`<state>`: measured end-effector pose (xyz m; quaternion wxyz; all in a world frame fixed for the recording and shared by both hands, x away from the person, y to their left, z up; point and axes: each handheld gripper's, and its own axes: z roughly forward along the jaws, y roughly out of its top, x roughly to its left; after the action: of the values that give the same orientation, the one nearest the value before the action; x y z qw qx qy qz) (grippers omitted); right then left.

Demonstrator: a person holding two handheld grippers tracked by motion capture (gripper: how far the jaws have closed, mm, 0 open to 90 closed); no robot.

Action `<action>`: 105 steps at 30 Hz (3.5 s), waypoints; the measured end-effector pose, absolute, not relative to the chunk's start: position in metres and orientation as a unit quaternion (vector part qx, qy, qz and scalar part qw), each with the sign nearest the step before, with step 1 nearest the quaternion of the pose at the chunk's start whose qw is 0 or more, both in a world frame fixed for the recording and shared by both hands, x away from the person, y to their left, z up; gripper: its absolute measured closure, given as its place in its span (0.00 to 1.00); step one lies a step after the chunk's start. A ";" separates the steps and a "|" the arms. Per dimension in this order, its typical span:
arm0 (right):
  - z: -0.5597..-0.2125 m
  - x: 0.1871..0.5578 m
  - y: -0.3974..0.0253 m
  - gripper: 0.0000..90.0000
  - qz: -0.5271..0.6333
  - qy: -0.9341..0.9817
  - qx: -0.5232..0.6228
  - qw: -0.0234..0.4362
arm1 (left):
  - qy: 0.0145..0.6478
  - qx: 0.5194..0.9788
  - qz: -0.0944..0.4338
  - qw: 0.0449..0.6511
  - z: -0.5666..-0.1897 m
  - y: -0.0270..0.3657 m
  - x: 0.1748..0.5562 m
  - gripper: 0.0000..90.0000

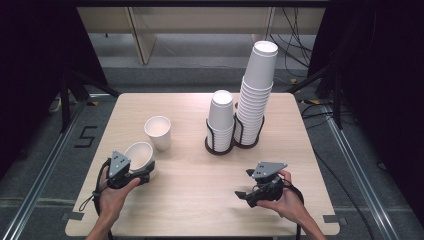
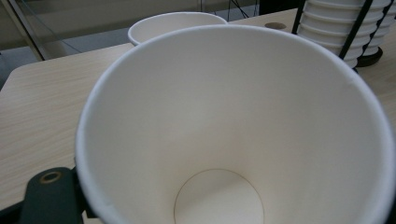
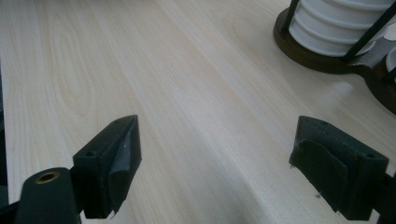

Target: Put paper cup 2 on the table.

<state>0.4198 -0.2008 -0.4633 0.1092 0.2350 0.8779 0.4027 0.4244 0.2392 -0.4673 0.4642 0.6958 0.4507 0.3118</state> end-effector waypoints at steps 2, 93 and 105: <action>-0.464 0.419 -0.201 0.19 0.400 0.877 0.245 0.104 | 0.456 0.693 0.313 0.463 -0.468 0.242 0.428 0.19; -0.468 0.414 -0.210 0.20 0.396 0.882 0.240 0.093 | 0.517 0.714 0.278 0.382 -0.494 0.288 0.478 0.16; -0.469 0.414 -0.214 0.20 0.395 0.880 0.241 0.104 | 0.522 0.694 0.283 0.407 -0.482 0.272 0.433 0.16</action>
<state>0.4140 -0.2136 -0.4685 0.1036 0.2408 0.8804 0.3952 0.4333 0.2720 -0.4817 0.4070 0.6940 0.5220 0.2833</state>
